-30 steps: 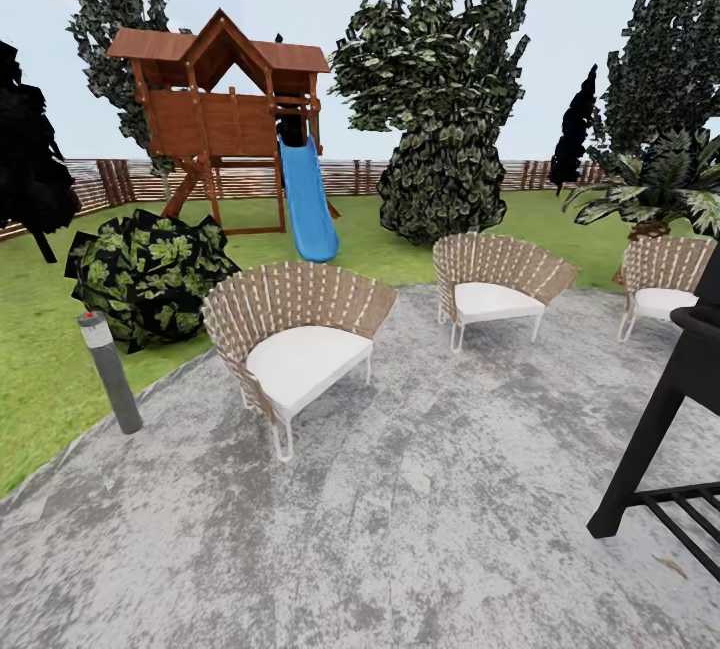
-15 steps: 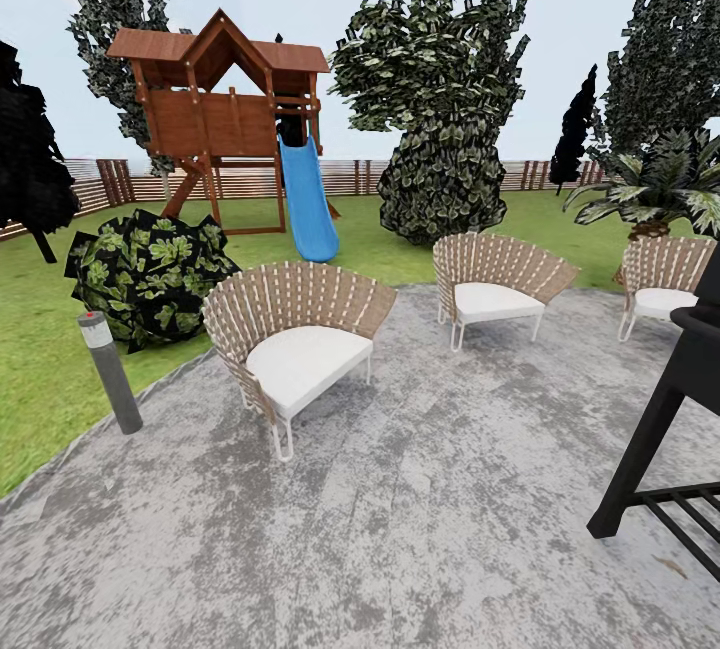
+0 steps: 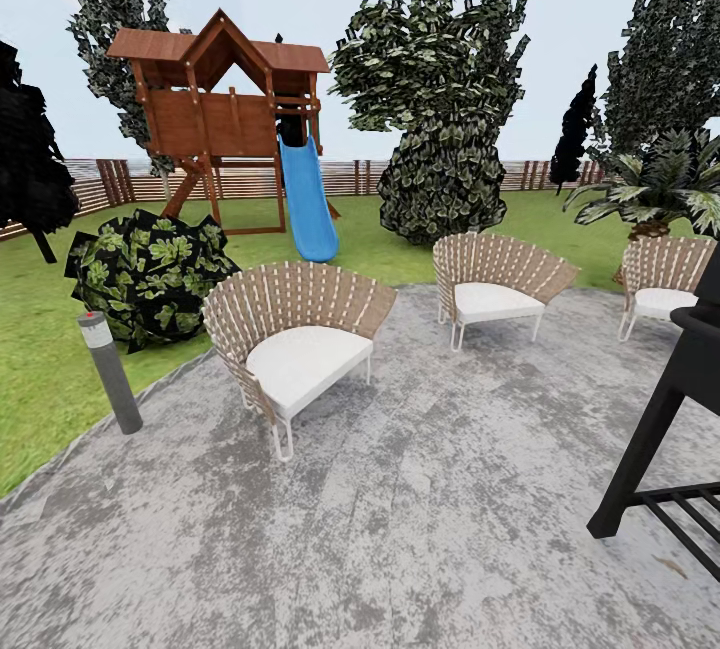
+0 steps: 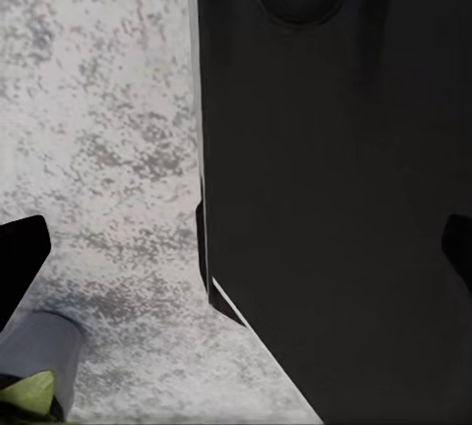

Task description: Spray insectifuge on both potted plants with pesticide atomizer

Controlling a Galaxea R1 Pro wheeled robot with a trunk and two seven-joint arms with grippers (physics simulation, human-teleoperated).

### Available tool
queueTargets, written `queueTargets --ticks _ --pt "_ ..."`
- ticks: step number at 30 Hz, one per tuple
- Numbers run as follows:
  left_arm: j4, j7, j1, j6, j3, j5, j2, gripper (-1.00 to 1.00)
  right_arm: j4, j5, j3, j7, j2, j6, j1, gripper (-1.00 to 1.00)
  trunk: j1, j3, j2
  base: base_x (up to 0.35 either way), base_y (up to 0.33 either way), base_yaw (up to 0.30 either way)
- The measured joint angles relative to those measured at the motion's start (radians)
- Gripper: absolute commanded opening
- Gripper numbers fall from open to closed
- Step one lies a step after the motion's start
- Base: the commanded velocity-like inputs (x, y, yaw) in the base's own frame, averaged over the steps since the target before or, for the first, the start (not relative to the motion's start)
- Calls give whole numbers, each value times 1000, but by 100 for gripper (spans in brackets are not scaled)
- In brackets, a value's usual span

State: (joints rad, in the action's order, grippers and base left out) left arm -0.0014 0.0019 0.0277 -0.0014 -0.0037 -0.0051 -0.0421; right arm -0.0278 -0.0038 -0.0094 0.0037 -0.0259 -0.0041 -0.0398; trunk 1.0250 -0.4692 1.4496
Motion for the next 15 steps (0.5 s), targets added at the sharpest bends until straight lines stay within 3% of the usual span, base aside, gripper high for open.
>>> queueTargets --ticks 6,15 --pt "-11 3 -4 -1 3 7 1 100 -5 3 -1 0 4 -2 -3 100 0 -1 0 0 0 -70" --pt "-157 -3 -5 1 5 13 9 100 -103 6 -3 2 36 10 -18 100 0 -8 0 0 0 -215"
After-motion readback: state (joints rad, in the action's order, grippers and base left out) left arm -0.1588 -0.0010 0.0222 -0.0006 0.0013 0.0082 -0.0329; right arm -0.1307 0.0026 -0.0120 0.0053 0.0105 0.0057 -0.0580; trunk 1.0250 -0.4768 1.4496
